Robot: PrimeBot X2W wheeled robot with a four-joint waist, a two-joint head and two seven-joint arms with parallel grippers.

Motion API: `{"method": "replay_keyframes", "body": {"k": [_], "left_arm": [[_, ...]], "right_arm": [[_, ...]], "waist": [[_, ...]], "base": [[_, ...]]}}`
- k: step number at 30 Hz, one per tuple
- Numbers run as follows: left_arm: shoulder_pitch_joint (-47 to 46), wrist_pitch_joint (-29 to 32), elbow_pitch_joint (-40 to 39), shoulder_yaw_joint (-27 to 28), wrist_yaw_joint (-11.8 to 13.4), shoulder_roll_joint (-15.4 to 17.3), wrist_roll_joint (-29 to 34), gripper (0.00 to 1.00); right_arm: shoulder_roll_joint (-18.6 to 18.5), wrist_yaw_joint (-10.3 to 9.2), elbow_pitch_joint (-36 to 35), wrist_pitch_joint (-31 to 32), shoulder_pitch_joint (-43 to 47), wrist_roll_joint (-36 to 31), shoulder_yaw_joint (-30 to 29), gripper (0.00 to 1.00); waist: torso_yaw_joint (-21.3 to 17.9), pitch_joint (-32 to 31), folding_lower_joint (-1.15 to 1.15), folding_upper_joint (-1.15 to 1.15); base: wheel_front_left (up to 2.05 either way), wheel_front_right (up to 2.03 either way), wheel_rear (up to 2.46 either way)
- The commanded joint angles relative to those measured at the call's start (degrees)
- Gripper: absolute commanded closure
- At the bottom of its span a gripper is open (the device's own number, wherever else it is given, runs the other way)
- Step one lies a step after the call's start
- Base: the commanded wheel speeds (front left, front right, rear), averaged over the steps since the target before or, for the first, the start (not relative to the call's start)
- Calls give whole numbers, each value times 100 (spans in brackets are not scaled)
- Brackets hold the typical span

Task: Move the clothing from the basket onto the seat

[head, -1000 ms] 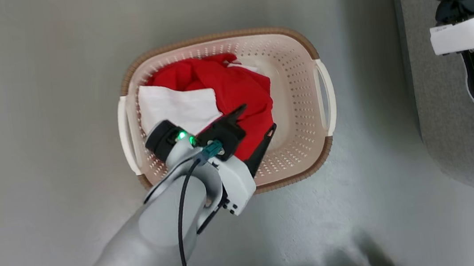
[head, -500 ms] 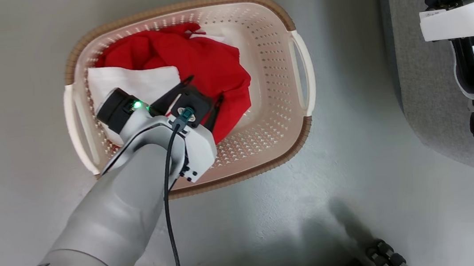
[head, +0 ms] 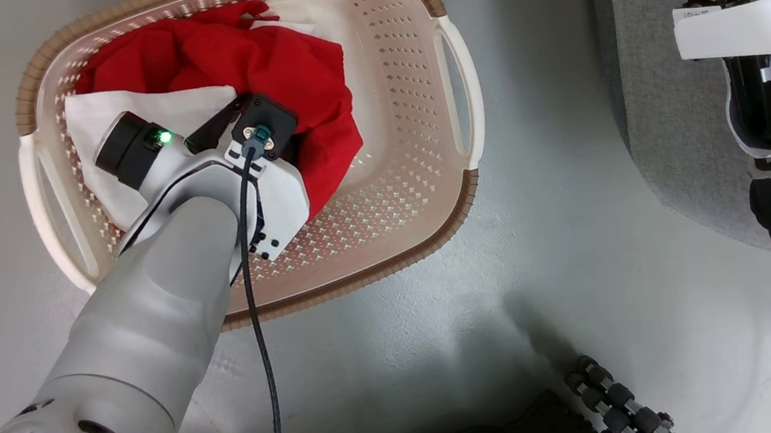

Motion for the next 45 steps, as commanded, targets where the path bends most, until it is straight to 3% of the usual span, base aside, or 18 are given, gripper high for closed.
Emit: {"method": "replay_keyframes", "body": {"k": [1, 2, 3, 4, 5, 17, 28, 33, 45], "left_arm": [[-31, 19, -1, 14, -52, 17, -60, 0], [-39, 29, 13, 0, -77, 17, -74, 4], [-44, 41, 27, -8, -95, 17, -94, 18], [-48, 52, 41, -6, -99, 17, -122, 55], [-49, 73, 59, 6, -86, 17, -158, 100], [343, -131, -51, 93, -56, 17, -564, 100], [1055, -492, -684, 263, -24, 17, -952, 100], [1385, -496, -1167, 716, 85, 19, -832, 100], [2554, -498, -2256, 2118, 54, 131, -76, 100]], "right_arm": [[17, 24, -177, -34, 171, 72, 7, 0], [22, 24, -175, -34, 179, 76, -7, 0], [25, 24, -172, -34, 185, 74, -18, 0], [27, 24, -169, -34, 188, 67, -24, 0], [33, 24, -167, -34, 191, 62, -26, 0], [-21, 24, -45, -34, 202, 35, -78, 0], [-163, 24, 371, -34, 586, -23, 106, 0], [-193, 24, 574, -34, 868, -36, 177, 0], [-180, 24, 1083, -34, 1686, -41, 297, 0]], "waist": [[-23, 27, 0, 0], [-27, 32, 0, 0], [-29, 35, 0, 0], [-29, 37, 0, 0], [-31, 35, 0, 0], [144, -444, 0, 0], [510, -1743, 0, 0], [688, -2338, 0, 0], [1008, -3873, 0, 0]], "base": [[0, 0, 0], [0, 0, 0], [0, 0, 0], [0, 0, 0], [0, 0, 0], [0, 0, 0], [0, 0, 0], [0, 0, 0], [0, 0, 0]]}}
